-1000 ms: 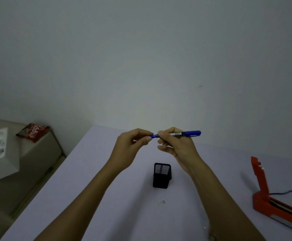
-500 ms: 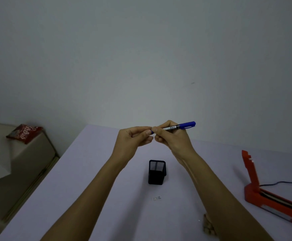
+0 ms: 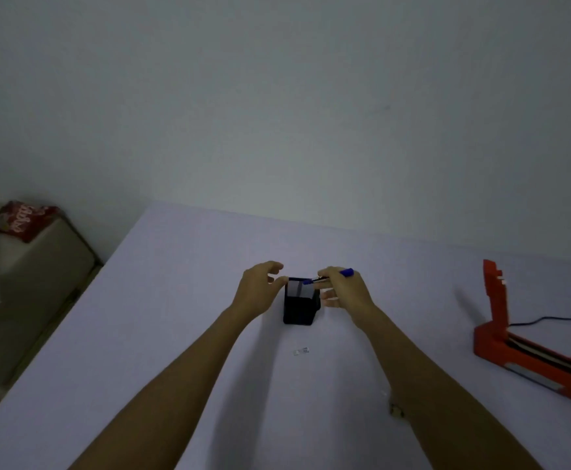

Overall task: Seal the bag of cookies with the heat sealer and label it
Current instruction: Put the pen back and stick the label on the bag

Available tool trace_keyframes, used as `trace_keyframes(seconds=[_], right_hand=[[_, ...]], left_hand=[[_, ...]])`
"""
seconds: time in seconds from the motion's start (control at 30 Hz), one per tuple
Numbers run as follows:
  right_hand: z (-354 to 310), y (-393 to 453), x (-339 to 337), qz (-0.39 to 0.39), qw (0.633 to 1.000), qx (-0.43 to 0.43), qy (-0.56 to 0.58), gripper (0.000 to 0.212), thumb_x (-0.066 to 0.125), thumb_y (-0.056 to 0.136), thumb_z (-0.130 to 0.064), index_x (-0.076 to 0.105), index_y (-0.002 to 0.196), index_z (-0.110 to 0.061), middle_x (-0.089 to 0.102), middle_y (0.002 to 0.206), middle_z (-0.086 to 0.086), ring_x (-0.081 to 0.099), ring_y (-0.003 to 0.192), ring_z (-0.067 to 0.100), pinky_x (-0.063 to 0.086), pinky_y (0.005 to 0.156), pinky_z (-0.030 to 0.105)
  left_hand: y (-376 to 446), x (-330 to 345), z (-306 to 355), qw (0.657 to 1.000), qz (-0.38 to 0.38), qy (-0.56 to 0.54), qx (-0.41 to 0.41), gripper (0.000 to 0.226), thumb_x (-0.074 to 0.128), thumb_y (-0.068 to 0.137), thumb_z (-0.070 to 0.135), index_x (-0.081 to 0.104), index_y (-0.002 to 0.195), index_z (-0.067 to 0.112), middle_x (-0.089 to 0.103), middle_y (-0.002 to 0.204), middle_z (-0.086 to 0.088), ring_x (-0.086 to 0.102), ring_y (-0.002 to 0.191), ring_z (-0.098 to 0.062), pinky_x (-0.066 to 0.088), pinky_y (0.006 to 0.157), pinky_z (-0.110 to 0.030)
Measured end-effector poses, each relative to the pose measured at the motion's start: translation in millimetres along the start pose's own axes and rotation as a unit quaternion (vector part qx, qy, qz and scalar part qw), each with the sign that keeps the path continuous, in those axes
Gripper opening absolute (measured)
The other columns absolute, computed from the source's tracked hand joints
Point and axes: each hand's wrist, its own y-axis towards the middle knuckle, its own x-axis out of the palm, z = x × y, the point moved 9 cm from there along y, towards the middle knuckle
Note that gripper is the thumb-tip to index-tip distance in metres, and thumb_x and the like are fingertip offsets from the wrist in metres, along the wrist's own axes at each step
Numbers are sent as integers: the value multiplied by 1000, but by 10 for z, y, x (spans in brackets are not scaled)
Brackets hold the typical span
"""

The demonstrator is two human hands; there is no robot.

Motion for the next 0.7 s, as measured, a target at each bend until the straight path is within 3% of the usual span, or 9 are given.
trace_keyframes(seconds=[0.1,0.3,0.4,0.5,0.6,0.7], right_hand=[[184,187,1,24,995,-37,-93,4,64,83,-10,64,84,-6,72,85,17,58,63,20,49,58,29],[376,377,111,18,979,-85,-185,12,76,78,-14,70,85,-7,67,79,3,60,73,13,45,63,15],[471,434,158,6,977,-88,-196,15,77,76,-10,68,86,-2,67,78,3,62,74,15,47,69,20],[524,483,166,7,977,-89,-193,14,77,77,-13,64,81,-9,58,62,-3,53,59,11,43,65,26],[501,457,142,18,981,-98,-164,20,75,80,-27,60,86,-15,53,61,-6,49,57,6,39,58,19],[574,386,-71,104,987,-84,-84,33,63,86,-48,56,105,-21,59,78,-2,57,69,10,49,65,25]], left_hand=[[55,260,-259,999,-15,-6,-37,42,59,92,25,52,130,8,59,127,-12,61,105,-24,45,87,-27],[108,524,-636,993,1,-61,-106,37,60,91,27,57,123,8,64,115,-11,57,89,-15,41,78,-23],[114,599,-704,993,0,-67,-102,35,62,90,26,58,120,9,66,111,-9,60,90,-17,41,76,-22],[124,631,-729,992,9,-76,-101,38,59,92,30,57,123,9,63,116,-7,60,98,-19,42,80,-23],[109,563,-800,986,67,-97,-118,34,50,96,32,58,120,9,63,117,-7,60,102,-21,46,86,-29],[38,517,-947,977,122,-102,-139,27,42,99,22,58,115,7,63,113,-11,61,100,-27,49,88,-36]])
